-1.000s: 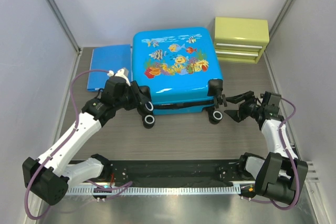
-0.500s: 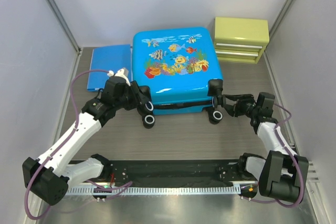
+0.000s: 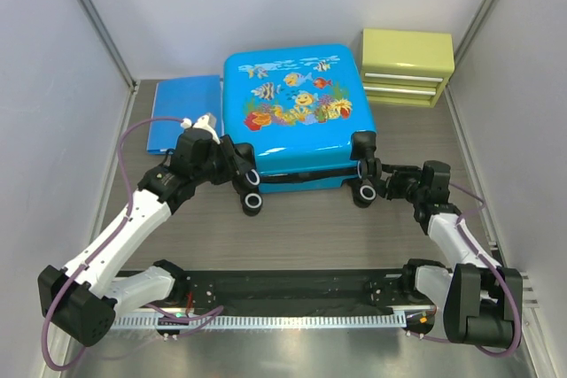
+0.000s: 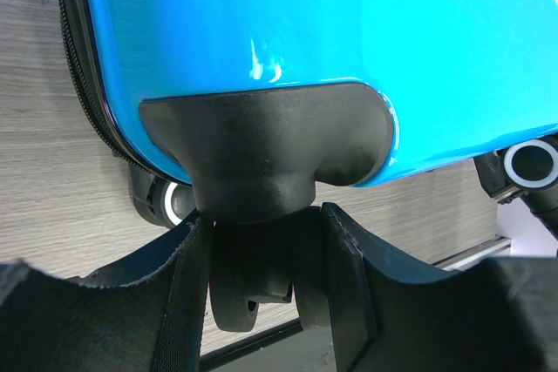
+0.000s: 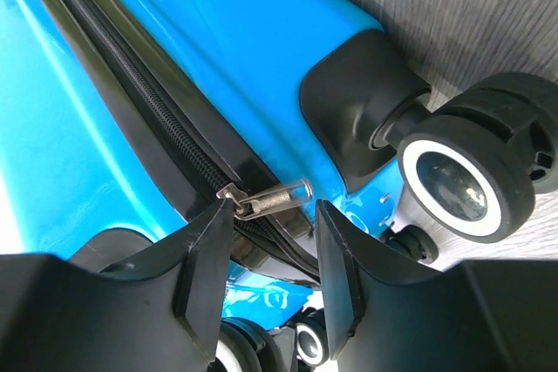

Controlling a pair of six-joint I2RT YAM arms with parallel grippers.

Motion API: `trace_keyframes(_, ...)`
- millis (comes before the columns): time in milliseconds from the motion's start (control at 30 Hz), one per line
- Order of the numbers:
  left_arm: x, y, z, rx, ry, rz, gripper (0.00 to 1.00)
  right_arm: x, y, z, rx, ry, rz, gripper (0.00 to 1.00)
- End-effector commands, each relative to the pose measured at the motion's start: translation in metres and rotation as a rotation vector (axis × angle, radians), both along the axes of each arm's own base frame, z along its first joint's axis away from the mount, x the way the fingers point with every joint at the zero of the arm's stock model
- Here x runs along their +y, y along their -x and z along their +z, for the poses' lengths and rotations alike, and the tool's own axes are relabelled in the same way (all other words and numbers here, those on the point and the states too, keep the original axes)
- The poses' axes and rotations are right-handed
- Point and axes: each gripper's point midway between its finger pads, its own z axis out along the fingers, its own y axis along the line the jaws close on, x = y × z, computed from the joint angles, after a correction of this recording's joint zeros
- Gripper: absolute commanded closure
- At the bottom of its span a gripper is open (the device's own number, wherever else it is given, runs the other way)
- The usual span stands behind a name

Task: Pack the luggage
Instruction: Zip the luggage at the center of the board.

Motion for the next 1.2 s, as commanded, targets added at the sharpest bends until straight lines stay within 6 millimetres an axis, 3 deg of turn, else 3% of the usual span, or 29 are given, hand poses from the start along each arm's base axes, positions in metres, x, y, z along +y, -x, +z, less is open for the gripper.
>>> trace_keyframes(0,-0.029,-0.019,0.071,-0.208,0.192,-0.042,1.0,-0.001,-0.002,0.002,-0.001,-0.033,-0.046,0.53)
trace_keyframes(400,-0.032,-0.019,0.067,-0.199,0.206,-0.05,1.0,0.001,-0.019,0.008,-0.007,-0.09,-0.12,0.54)
trace_keyframes(533,-0.033,-0.019,0.068,-0.201,0.211,-0.05,1.0,0.004,-0.023,0.008,-0.005,-0.113,-0.142,0.6)
trace_keyframes(733,-0.033,-0.018,0.067,-0.196,0.217,-0.055,1.0,0.002,-0.031,0.014,-0.017,-0.145,-0.194,0.62)
trace_keyframes(833,-0.034,-0.018,0.066,-0.193,0.218,-0.057,1.0,0.012,-0.031,0.017,-0.015,-0.147,-0.186,0.64)
trace_keyframes(1167,-0.036,-0.018,0.066,-0.193,0.226,-0.067,1.0,0.014,-0.033,0.012,0.004,-0.156,-0.219,0.71)
